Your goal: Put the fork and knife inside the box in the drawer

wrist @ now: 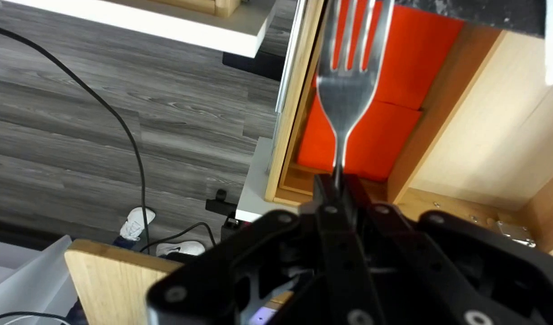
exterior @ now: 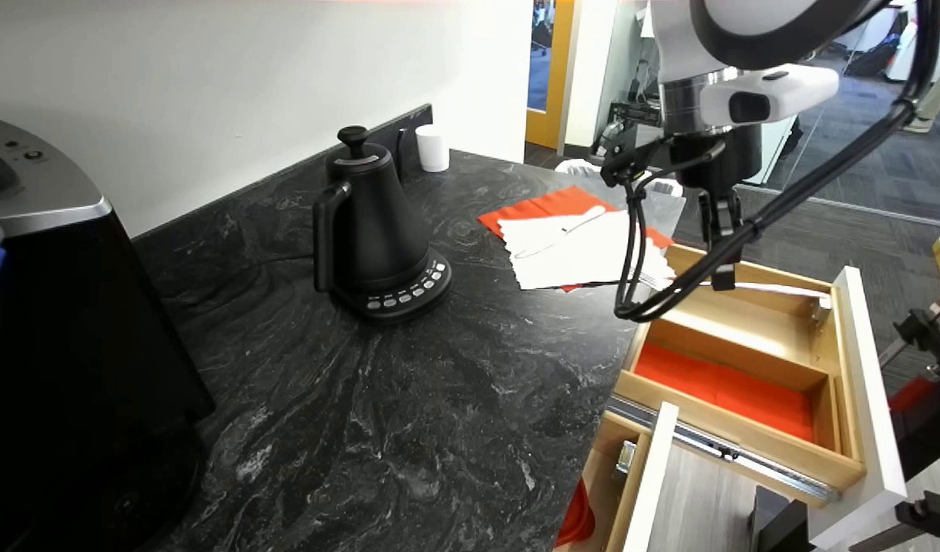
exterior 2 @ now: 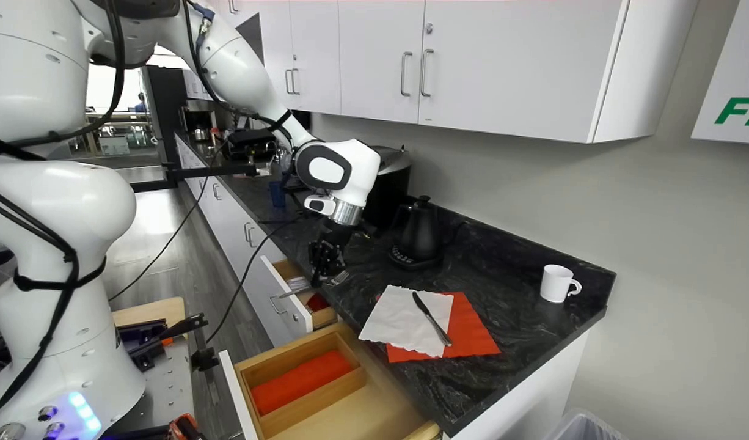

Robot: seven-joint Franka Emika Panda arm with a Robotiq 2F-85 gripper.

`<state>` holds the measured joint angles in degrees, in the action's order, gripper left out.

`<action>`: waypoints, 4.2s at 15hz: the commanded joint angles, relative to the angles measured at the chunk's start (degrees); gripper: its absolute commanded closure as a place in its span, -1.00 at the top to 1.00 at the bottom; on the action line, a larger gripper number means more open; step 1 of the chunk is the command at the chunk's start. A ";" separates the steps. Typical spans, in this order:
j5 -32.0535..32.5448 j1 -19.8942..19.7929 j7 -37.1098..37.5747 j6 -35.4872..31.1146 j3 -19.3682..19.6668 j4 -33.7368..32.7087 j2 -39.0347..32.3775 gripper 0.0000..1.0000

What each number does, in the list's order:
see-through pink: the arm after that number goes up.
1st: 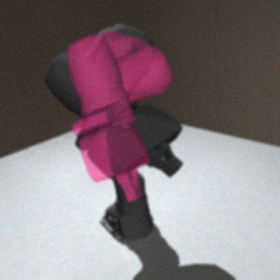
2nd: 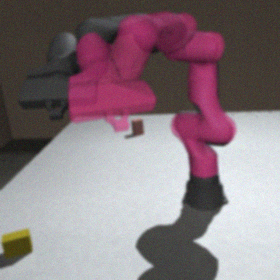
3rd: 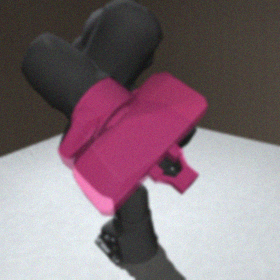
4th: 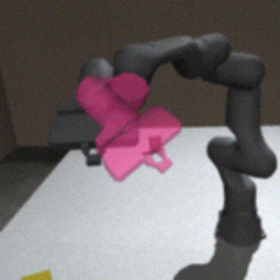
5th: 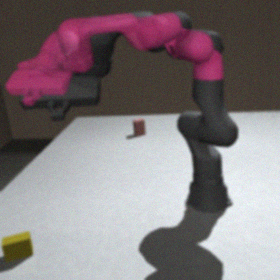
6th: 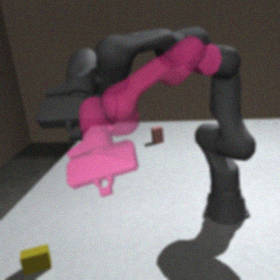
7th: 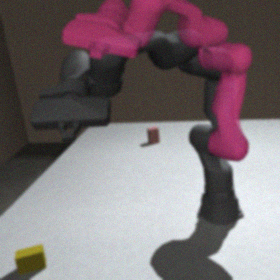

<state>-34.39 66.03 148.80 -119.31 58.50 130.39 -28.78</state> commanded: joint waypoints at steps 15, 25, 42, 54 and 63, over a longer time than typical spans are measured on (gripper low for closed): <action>-3.54 9.73 -2.27 -19.04 6.91 16.93 -0.10 -0.92; 0.24 -22.39 -1.77 -31.69 -24.30 11.15 -2.08 -0.92; 0.68 -31.48 0.24 -31.30 -31.00 8.42 -5.55 -0.10; -3.22 -2.24 0.23 -18.01 -0.38 9.23 -2.59 1.00; 13.61 8.16 1.31 -25.84 8.53 11.59 1.78 1.00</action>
<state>-29.24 74.88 148.49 -138.69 67.78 139.24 -32.20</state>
